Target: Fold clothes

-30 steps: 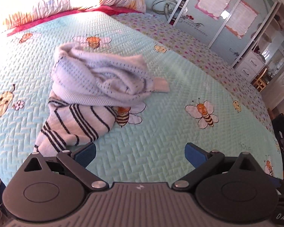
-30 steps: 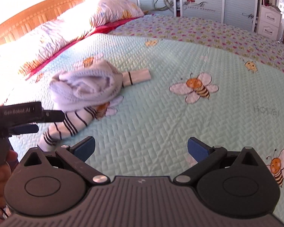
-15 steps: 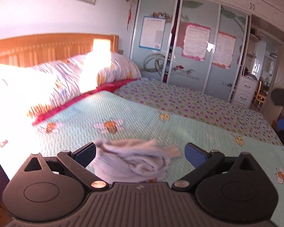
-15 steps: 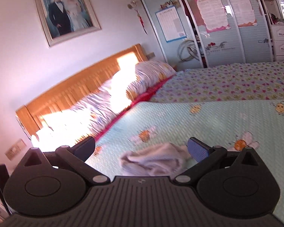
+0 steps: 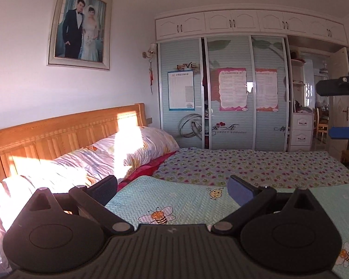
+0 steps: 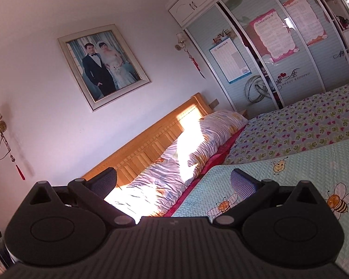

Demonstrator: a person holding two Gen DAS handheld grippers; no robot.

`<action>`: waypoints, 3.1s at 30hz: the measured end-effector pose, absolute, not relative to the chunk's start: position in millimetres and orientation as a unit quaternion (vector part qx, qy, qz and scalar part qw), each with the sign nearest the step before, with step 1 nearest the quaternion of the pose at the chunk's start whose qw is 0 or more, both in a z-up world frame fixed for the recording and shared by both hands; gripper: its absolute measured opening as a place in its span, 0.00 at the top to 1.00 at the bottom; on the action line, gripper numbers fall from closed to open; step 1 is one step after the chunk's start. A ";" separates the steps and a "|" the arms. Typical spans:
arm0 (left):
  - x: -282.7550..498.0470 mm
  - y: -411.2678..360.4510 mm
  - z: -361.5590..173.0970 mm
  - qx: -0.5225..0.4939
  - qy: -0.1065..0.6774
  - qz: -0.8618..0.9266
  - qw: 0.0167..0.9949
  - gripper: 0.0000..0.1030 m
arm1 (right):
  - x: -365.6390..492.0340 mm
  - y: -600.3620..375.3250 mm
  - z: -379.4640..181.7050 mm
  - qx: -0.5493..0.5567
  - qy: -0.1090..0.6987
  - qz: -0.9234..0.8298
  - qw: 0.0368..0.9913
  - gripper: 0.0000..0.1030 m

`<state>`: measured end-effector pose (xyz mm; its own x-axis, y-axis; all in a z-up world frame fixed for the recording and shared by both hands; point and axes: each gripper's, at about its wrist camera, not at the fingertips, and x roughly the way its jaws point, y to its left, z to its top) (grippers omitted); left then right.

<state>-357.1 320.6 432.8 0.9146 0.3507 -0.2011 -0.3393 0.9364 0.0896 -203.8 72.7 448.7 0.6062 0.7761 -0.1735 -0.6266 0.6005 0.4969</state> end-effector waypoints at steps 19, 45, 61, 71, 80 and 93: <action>-269.2 376.0 170.9 -0.158 0.366 0.251 0.882 0.00 | -168.9 177.1 169.7 0.018 0.380 0.324 0.866 0.00; -196.7 428.1 93.7 -0.262 0.385 0.338 0.818 0.00 | -86.8 247.5 146.3 -0.110 0.299 0.349 0.881 0.01; -200.8 452.8 82.6 -0.288 0.382 0.346 0.807 0.00 | -74.8 288.0 138.2 -0.171 0.274 0.352 0.879 0.01; -184.4 440.3 74.7 -0.249 0.401 0.332 0.816 0.00 | -70.9 290.2 127.9 -0.191 0.292 0.330 0.877 0.01; -174.2 418.0 82.5 -0.199 0.378 0.300 0.853 0.01 | -66.8 276.8 123.8 -0.187 0.304 0.314 0.880 0.01; -171.0 414.7 83.6 -0.181 0.378 0.302 0.856 0.01 | -63.5 265.8 119.5 -0.173 0.310 0.310 0.882 0.01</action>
<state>-171.0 414.7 83.6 0.5320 0.3805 -0.7564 -0.6546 0.7515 -0.0824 -63.5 265.8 119.5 0.6151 0.4401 -0.6541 -0.6543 0.7479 -0.1120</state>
